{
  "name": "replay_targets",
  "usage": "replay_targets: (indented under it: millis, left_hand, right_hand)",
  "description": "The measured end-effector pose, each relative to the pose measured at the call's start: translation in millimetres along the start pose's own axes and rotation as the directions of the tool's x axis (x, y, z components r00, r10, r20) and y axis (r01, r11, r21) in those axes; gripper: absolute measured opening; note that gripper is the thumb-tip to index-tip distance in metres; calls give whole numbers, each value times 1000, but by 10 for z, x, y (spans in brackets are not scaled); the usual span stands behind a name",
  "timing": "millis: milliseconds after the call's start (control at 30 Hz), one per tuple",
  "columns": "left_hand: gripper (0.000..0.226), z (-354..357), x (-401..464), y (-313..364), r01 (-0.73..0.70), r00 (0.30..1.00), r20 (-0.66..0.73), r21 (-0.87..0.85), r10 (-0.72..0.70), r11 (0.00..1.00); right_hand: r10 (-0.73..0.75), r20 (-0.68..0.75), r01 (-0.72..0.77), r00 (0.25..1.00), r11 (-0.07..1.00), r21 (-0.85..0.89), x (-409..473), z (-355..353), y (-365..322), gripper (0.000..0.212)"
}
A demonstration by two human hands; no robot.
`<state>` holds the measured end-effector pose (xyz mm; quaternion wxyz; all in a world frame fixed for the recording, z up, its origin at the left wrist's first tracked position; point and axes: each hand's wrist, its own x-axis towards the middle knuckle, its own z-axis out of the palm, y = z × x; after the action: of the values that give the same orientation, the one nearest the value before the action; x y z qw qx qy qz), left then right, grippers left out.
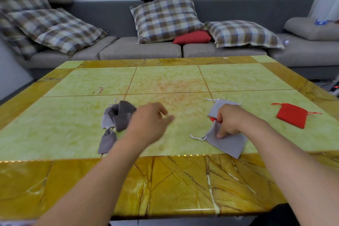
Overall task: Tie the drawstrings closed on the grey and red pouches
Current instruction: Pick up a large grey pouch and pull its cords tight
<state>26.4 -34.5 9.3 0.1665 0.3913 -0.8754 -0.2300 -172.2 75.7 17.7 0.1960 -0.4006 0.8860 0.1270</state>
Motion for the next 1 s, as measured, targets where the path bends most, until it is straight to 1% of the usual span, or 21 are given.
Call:
replay_targets:
  millis: [67,100,133,167,200,233,267,300,333,367,400,433,500,600,667,700,733,767,900,933,1000]
  left_hand:
    - [44,198,-139,209,0,967,256,-34,8,999]
    - [54,288,-178,267,1,942,336,1,-1,1000]
    - [58,369,-190,283,-12,927,375,54,-9,998]
    - [57,414,-192,292,-21,922,386,108,-23,994]
    - [56,430,-177,283,-17,924,381,144,-40,989]
    - [62,421,-161,275,3,927,370,147,-58,989]
    - [67,399,-134,262,34,932,355,101,-68,994]
    - [68,366,-96,248,78,940,334,-6,-72,997]
    - [65,323,-59,247,123,950,304,-171,-66,978]
    - [58,284,-23,253,158,962,266,-365,-59,918]
    - [50,245,7,260,174,974,217,-529,-66,830]
    - [43,213,30,266,182,980,177,-645,-86,742]
    - [32,192,56,265,172,985,132,-772,-109,612]
    - [28,188,57,266,173,984,117,-815,-135,553]
    - [24,191,65,266,176,982,117,-837,-146,519]
    - [22,190,65,267,173,983,116,-849,-143,500]
    - [21,185,62,276,175,982,118,-859,-146,482]
    - [23,182,55,286,182,980,121,-867,-157,464]
    - [28,191,57,313,226,955,119,-887,-272,403]
    - [28,188,65,309,236,948,121,-887,-294,397]
    - [27,161,76,296,252,944,145,-895,-295,367]
  right_hand:
    - [-33,-20,31,999,995,-96,-17,-25,-66,32]
    - [-50,-35,46,998,991,-127,-19,-24,-73,27]
    - [-63,-60,57,996,993,-103,-1,1,-62,24]
    - [-71,-109,71,992,997,-8,44,37,-25,23]
    - [-76,-188,106,979,982,159,72,73,22,24]
    - [-73,-273,171,959,919,355,107,97,72,26]
    - [-75,-339,257,938,806,533,106,103,101,28]
    - [-82,-366,326,927,659,677,96,94,109,28]
    - [-112,-362,368,925,498,785,57,81,95,30]
    - [-161,-354,388,921,348,853,16,65,53,33]
    - [-204,-344,386,916,226,894,-26,58,-3,35]
    - [-239,-331,368,913,132,920,-58,54,-68,37]
    - [-291,-299,317,909,13,948,-69,76,-180,38]
    - [-320,-290,277,902,-86,957,-90,61,-282,21]
    - [-291,-298,247,909,-199,948,-79,20,-268,10]
    - [-272,-295,225,916,-260,939,-68,4,-249,11]
    - [-259,-290,212,921,-291,933,-68,-6,-238,13]
    - [-254,-283,208,925,-284,936,-67,1,-234,15]
    - [-262,-265,240,928,-125,963,-115,31,-283,16]
    - [-244,-276,255,930,-116,960,-129,22,-303,16]
    - [-185,-296,270,937,-153,951,-141,-3,-337,19]
